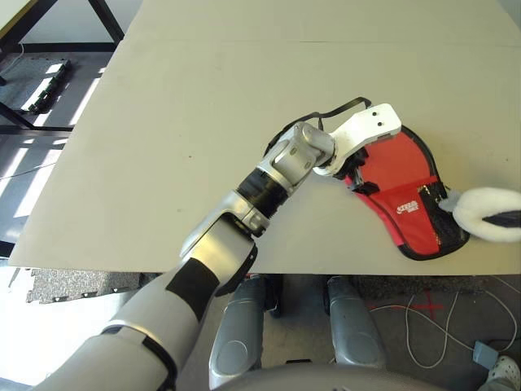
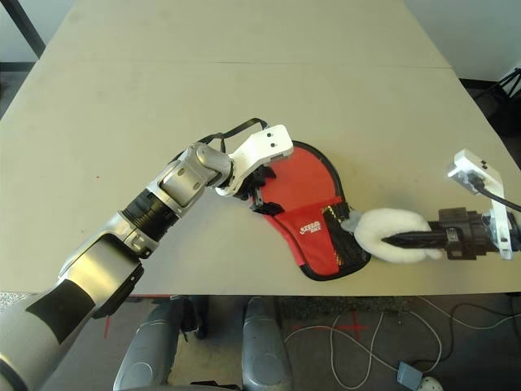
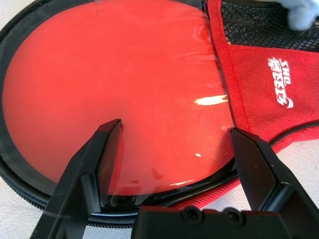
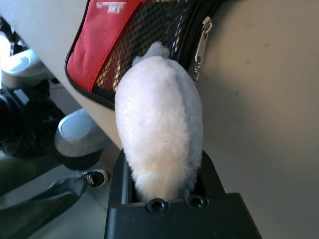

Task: Store the ping-pong paddle in its case and zip it.

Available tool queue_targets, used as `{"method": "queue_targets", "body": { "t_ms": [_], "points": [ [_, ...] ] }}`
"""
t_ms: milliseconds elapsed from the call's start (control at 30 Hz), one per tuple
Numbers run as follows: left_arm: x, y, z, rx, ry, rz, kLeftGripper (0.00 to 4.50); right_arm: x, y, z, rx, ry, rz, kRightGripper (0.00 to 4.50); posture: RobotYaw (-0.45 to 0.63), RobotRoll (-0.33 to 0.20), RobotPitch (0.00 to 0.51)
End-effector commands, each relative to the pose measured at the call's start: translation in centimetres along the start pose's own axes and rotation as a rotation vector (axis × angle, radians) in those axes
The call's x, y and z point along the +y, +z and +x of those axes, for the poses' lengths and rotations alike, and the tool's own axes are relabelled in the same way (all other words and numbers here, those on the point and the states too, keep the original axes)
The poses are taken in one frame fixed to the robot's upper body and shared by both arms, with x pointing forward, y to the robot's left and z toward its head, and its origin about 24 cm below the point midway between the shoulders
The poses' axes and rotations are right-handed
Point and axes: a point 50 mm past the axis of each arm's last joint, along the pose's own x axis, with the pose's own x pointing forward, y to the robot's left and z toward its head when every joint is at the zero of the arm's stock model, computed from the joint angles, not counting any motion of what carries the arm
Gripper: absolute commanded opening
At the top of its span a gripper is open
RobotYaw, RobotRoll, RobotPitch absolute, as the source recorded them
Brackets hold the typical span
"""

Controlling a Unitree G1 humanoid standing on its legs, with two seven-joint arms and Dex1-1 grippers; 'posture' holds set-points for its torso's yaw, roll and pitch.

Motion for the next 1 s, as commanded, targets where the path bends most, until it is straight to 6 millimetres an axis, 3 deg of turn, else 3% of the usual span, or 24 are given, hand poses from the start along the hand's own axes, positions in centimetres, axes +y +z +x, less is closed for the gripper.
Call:
{"method": "queue_targets", "body": {
  "t_ms": [33,167,333,467,567,833,1000],
  "points": [
    [-0.6,-2.4,1.1,0.089,-0.029,-0.062,4.5,0.3,-1.1,-0.1,0.068,0.026,0.025,0.6,-0.23,0.0,0.303],
    [-0.6,-2.3,1.2,0.082,-0.029,-0.055,4.5,0.1,-1.1,-0.3,0.065,0.001,0.001,0.6,-0.24,0.0,0.302],
    [-0.4,-2.1,1.0,0.068,-0.025,-0.044,4.5,0.1,0.9,-1.6,-0.004,-0.043,0.0,2.31,-0.24,0.0,0.302],
    [-0.1,-2.2,0.5,0.063,-0.018,-0.044,4.5,1.0,3.7,-3.9,-0.096,-0.075,-0.021,3.51,-0.23,0.0,0.301],
    [0.0,-2.2,0.2,0.058,-0.015,-0.046,4.5,1.3,4.5,-5.4,-0.145,-0.107,-0.045,4.49,-0.23,0.0,0.299],
    [0.5,-1.5,-1.1,-0.031,0.019,-0.059,4.5,-0.3,4.6,-6.9,-0.259,-0.225,-0.058,4.49,-0.24,0.0,0.294],
    [2.5,0.4,-4.1,-0.305,0.201,-0.128,4.5,-3.4,5.8,-5.4,-0.492,-0.433,-0.098,4.49,-0.23,0.0,0.294]
  ]
}}
